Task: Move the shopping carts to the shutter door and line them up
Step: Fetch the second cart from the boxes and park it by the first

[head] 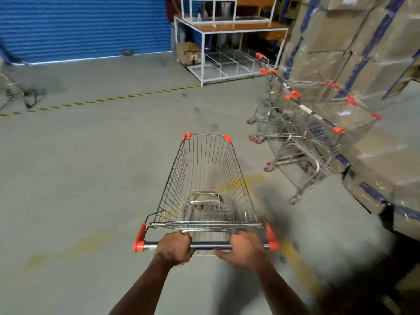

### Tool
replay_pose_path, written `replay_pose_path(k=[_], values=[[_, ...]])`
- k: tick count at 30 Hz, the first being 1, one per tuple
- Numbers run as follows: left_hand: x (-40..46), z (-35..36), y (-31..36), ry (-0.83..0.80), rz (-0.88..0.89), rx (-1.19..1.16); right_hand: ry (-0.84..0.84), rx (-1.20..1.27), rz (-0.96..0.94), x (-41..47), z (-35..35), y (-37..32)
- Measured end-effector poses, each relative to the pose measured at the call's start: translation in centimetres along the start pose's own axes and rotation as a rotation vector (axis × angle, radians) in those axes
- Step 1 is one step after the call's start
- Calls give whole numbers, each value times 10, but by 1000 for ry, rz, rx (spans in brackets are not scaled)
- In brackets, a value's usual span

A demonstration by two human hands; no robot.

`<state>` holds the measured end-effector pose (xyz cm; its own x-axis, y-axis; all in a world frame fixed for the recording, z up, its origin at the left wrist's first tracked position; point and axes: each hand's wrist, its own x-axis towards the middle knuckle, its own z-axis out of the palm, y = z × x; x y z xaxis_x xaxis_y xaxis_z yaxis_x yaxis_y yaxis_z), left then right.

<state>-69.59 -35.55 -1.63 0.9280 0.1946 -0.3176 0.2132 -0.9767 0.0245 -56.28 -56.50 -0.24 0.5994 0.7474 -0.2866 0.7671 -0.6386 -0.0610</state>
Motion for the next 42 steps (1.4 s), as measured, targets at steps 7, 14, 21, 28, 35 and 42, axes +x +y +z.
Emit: replay_pose_path(k=[7, 14, 21, 28, 35, 42], values=[[-35, 5, -98, 36, -197, -52, 37, -81, -191, 75, -20, -90], [-13, 1, -197, 56, -316, -120, 78, -128, -310, 185, -38, -152], [43, -17, -310, 46, -410, -163, 66, -173, -394, 318, -72, -206], [98, -45, -421, 20, -488, -218, 48, -171, -493, 448, -112, -260], [149, -62, -530, -1, -573, -227, 64, -202, -589, 571, -143, -316], [201, -85, -673, 6, -593, -227, 40, -210, -602, 704, -181, -397]])
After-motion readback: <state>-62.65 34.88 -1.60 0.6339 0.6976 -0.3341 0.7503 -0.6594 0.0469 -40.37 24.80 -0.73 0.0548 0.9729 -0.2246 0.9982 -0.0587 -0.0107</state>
